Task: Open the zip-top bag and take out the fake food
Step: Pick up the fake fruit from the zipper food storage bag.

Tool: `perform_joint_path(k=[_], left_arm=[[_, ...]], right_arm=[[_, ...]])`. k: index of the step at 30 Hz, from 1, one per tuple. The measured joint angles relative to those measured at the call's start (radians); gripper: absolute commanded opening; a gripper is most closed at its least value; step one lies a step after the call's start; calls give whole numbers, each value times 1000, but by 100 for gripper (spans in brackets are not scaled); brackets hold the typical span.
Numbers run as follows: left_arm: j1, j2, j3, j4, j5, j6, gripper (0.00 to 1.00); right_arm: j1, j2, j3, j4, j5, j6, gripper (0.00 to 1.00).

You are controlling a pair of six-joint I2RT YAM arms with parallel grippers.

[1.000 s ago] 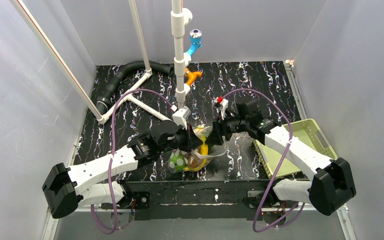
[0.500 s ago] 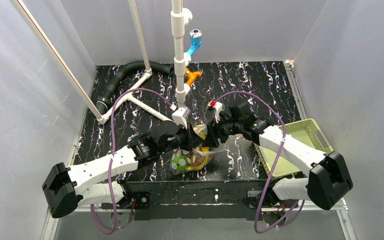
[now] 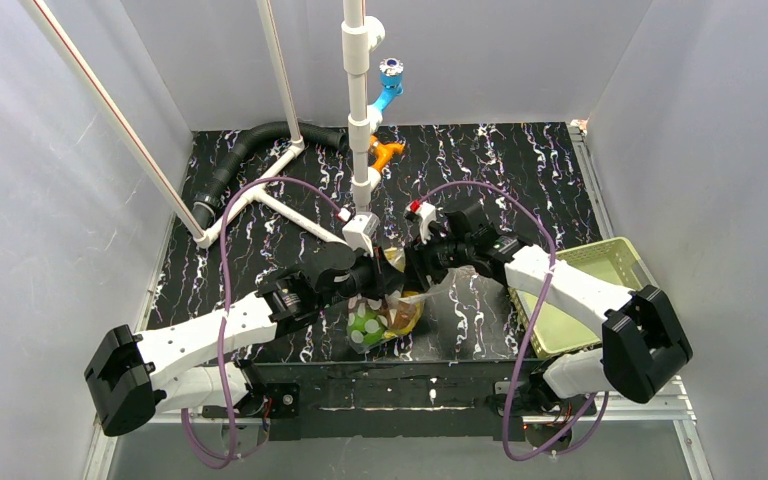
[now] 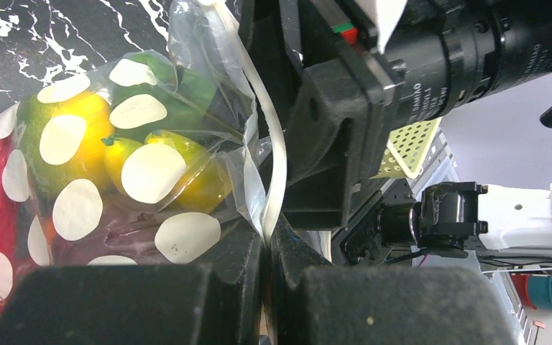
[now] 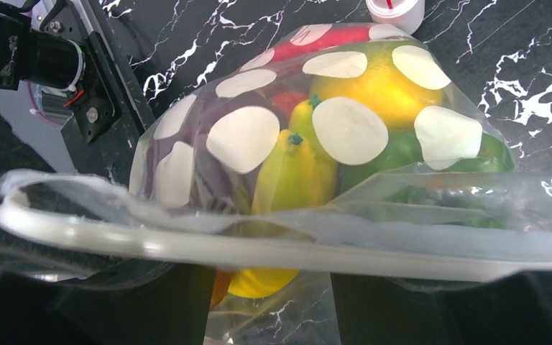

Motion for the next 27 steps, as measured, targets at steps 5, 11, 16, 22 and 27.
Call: perform_joint_path(k=[5, 11, 16, 22, 27], left_arm=[[0, 0, 0, 7, 0, 0, 0], [0, 0, 0, 6, -2, -1, 0], [0, -5, -2, 3, -15, -4, 0], [-3, -51, -6, -36, -72, -15, 0], [-4, -89, -17, -75, -138, -31, 0]], right_arm=[[24, 24, 0, 27, 36, 3, 46], [29, 32, -6, 47, 61, 5, 22], [29, 24, -18, 57, 67, 4, 10], [30, -4, -37, 74, 64, -3, 4], [30, -48, -64, 81, 50, -11, 2]])
